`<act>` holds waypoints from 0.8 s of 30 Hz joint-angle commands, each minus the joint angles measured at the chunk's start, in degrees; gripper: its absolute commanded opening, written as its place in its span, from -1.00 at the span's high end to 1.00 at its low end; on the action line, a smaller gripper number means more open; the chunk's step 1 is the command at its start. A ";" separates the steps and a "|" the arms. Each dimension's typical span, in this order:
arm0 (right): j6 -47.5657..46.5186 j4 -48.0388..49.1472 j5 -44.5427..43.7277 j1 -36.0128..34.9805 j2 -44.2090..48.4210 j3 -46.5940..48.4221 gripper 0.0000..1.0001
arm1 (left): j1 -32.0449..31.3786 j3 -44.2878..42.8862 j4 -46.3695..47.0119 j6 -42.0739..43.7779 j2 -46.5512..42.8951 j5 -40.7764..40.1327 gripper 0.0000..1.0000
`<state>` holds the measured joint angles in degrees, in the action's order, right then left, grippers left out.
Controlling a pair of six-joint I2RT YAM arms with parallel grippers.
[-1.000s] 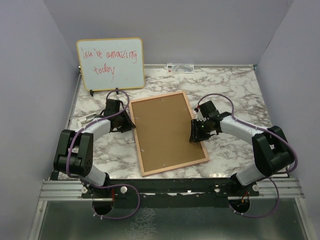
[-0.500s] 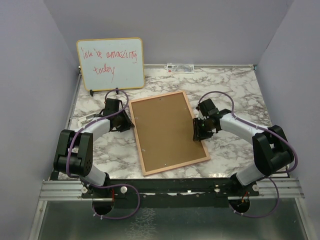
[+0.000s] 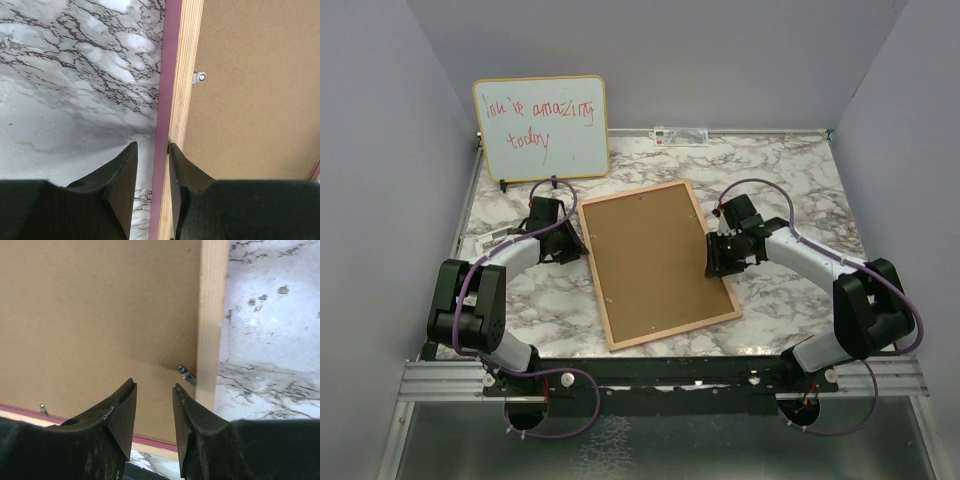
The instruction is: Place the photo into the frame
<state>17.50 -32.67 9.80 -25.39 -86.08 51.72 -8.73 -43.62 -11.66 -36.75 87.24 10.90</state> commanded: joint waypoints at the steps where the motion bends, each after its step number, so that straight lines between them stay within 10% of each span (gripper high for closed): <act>1: -0.46 -0.61 6.39 0.25 0.77 -0.26 0.20 | 0.65 -0.23 -3.44 2.30 1.02 -3.26 0.37; 24: 5.92 3.71 -12.32 0.25 -4.23 -1.37 0.33 | 0.96 -0.24 -5.78 4.69 1.05 -4.29 0.39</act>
<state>22.15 -33.01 5.48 -25.56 -89.58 51.37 -8.56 -44.12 -12.80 -34.68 87.24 10.46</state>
